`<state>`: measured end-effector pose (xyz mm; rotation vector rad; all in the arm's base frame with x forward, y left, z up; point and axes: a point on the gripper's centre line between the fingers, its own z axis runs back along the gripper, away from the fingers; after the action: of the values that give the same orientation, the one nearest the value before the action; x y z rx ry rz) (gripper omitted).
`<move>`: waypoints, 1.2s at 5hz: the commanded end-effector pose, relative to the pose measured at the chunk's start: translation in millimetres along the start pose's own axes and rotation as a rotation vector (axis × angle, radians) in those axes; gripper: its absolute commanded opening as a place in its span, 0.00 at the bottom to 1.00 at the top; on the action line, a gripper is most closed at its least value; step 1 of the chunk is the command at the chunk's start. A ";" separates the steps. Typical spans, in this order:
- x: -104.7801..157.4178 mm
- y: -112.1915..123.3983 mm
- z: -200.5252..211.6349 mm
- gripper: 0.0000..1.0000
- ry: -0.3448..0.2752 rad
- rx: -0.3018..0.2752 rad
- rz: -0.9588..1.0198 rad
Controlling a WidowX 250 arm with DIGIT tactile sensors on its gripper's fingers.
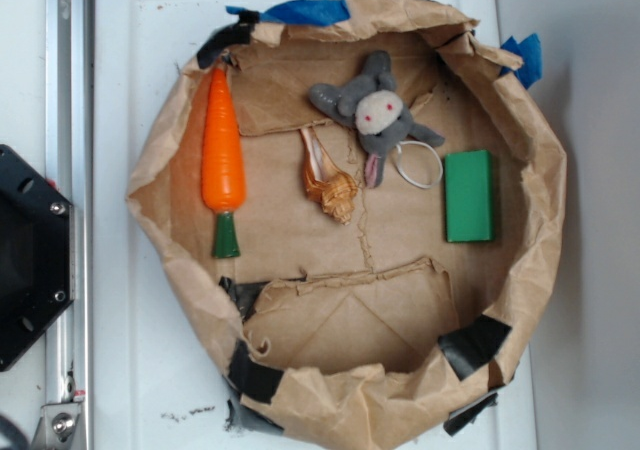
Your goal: Grab the gray animal.
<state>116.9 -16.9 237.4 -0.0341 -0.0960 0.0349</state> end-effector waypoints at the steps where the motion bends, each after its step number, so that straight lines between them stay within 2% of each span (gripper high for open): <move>1: 0.0 0.0 0.0 1.00 0.000 0.000 0.000; 2: 33.0 5.0 -6.5 1.00 -0.024 0.033 0.028; 3: 58.4 6.9 -22.0 1.00 -0.019 0.070 0.015; 4: 77.7 5.4 -23.7 1.00 -0.074 0.024 -0.127; 5: 89.0 15.0 -34.6 1.00 -0.163 0.049 -0.290; 6: 105.5 23.5 -46.3 1.00 -0.201 0.066 -0.404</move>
<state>224.0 8.6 190.9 0.0459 -0.2719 -0.3859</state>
